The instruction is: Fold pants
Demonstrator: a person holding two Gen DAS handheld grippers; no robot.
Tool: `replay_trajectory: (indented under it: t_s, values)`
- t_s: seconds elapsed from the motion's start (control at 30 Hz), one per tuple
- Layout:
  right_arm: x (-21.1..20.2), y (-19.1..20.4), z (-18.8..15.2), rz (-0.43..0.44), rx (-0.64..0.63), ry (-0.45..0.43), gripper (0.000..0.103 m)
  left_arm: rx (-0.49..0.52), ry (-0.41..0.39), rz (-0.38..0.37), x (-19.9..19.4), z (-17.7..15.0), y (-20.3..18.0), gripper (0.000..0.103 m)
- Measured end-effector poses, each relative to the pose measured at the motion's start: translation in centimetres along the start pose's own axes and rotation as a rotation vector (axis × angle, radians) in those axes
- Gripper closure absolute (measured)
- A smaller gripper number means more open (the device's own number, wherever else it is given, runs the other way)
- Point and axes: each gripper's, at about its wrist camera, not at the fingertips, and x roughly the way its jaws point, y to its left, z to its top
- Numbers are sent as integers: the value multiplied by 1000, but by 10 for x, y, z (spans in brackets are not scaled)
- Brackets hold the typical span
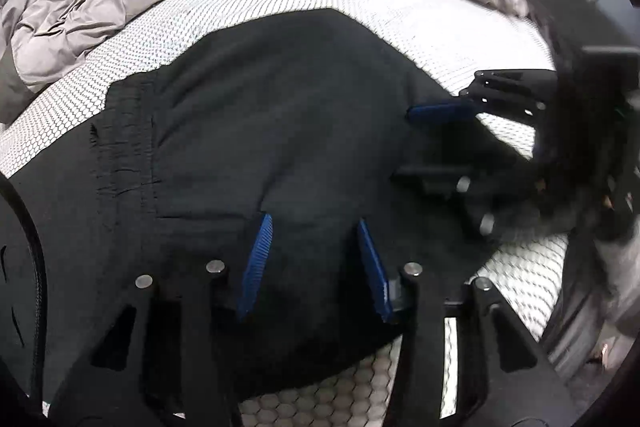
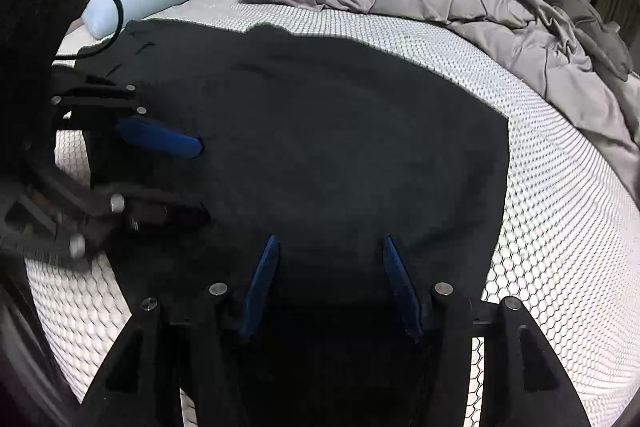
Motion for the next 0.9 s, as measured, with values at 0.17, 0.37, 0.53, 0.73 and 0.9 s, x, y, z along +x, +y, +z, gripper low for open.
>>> replay_trajectory:
  t_s: [0.17, 0.37, 0.53, 0.73, 0.9]
  values:
    - [-13, -36, -18, -115, 41, 13, 44, -34, 15, 137, -21, -21, 19, 59]
    - [-47, -28, -12, -12, 102, -122, 45, -13, -107, 0, -49, -13, -2, 57]
    - [-22, 11, -2, 87, 0, -59, 44, 114, 57, -15, -5, -25, -36, 55]
    - [-17, -13, -27, -20, -79, 24, 42, 77, 68, -41, -25, -38, -16, 55]
    - [-44, -38, -28, 64, 9, -72, 40, 5, -43, -23, -62, -25, 6, 55]
